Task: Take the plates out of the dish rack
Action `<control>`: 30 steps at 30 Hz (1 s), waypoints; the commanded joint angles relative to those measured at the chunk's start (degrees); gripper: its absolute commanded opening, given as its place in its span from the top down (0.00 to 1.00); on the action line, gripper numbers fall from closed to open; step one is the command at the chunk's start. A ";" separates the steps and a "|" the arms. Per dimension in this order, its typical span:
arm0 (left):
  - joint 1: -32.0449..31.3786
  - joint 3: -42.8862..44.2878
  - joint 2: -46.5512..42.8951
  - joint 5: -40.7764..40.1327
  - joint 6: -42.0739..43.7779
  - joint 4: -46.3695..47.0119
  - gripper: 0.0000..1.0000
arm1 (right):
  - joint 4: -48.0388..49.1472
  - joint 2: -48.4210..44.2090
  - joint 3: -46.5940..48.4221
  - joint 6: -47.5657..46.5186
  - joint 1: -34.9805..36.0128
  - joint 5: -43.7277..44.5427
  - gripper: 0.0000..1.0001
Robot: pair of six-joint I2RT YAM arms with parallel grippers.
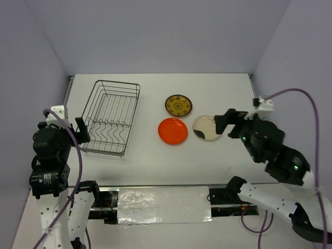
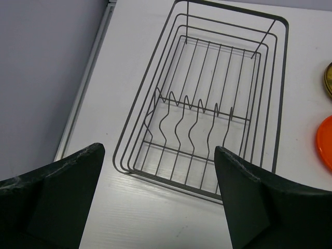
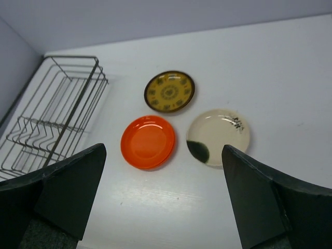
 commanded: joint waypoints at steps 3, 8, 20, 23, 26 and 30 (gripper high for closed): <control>0.08 -0.26 -2.35 0.24 -3.57 1.65 0.01 | -15.44 -7.11 6.02 -2.29 0.25 5.82 0.00; 0.08 0.89 -3.14 -2.49 -3.31 -1.08 0.01 | -18.79 -13.34 4.97 -1.23 0.17 6.78 0.00; 0.08 -0.79 -4.38 -4.16 -3.31 0.06 0.00 | -18.80 -15.38 4.44 -1.49 0.25 6.70 0.00; 0.08 -0.70 -3.85 -4.60 -2.87 0.14 0.01 | -18.27 -15.47 3.83 -1.32 0.25 6.17 0.00; 0.08 -0.43 -3.94 -4.77 -2.52 0.23 0.00 | -18.00 -15.47 3.48 -1.06 0.25 6.08 0.00; 0.08 -0.34 -3.76 -4.77 -2.17 0.67 0.01 | -17.74 -15.29 3.30 -0.88 0.25 6.08 0.00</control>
